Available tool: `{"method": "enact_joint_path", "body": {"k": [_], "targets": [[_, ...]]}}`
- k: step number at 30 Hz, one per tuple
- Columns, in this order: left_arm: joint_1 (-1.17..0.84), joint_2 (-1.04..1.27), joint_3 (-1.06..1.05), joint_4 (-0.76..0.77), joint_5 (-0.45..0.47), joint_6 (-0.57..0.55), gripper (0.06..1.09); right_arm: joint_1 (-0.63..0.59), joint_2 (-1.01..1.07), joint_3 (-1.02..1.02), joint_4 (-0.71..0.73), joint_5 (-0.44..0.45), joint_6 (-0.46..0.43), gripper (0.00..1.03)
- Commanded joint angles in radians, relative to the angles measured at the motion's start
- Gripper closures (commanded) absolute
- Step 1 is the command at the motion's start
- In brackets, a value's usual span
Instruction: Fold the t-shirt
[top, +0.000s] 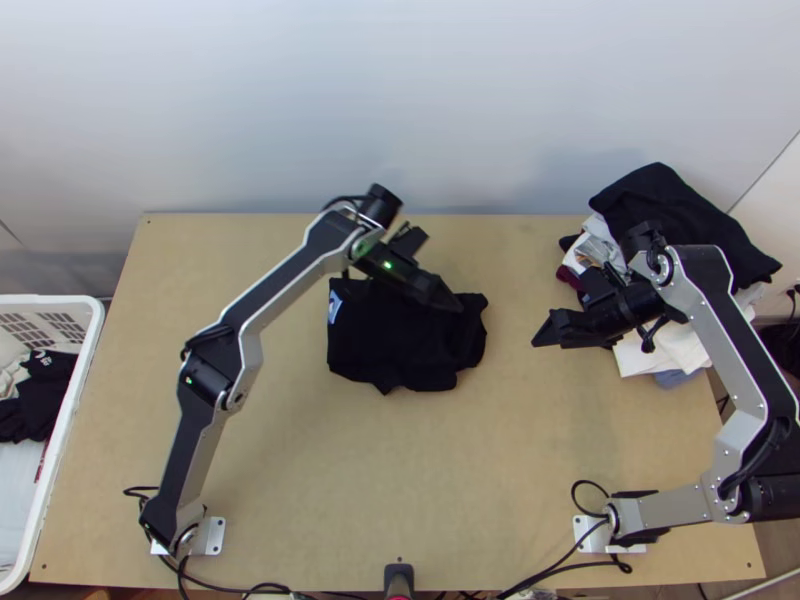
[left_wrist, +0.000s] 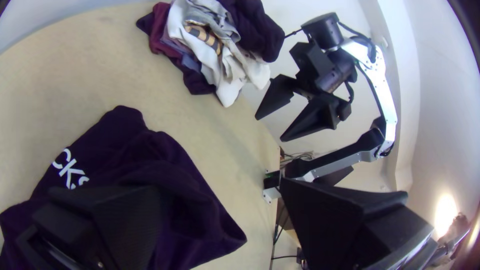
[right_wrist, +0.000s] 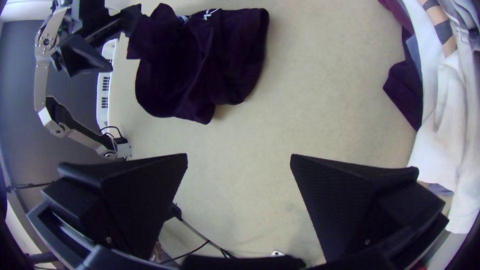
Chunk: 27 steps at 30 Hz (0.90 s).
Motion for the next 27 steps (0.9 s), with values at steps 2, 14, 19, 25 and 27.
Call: {"method": "enact_joint_path", "body": {"k": [2,14,19,25,27], "targets": [[0.079,-0.012,0.006,-0.007,0.061,0.018,0.11,-0.008,-0.017,0.007,0.001,0.002,-0.006,0.07],[0.1,-0.006,-0.005,-0.106,0.043,0.084,0.78,-0.014,-0.025,-0.01,0.001,0.0,-0.016,0.07],[0.077,-0.011,-0.004,-0.1,0.034,0.076,0.09,-0.023,-0.034,-0.012,0.001,0.002,-0.021,0.07],[0.166,-0.08,-0.013,-0.125,0.021,0.091,0.1,0.027,-0.032,-0.042,0.008,0.0,-0.03,0.08],[0.211,-0.097,-0.034,-0.218,0.021,0.162,0.16,0.072,-0.02,-0.033,0.019,0.0,-0.024,0.1]]}}
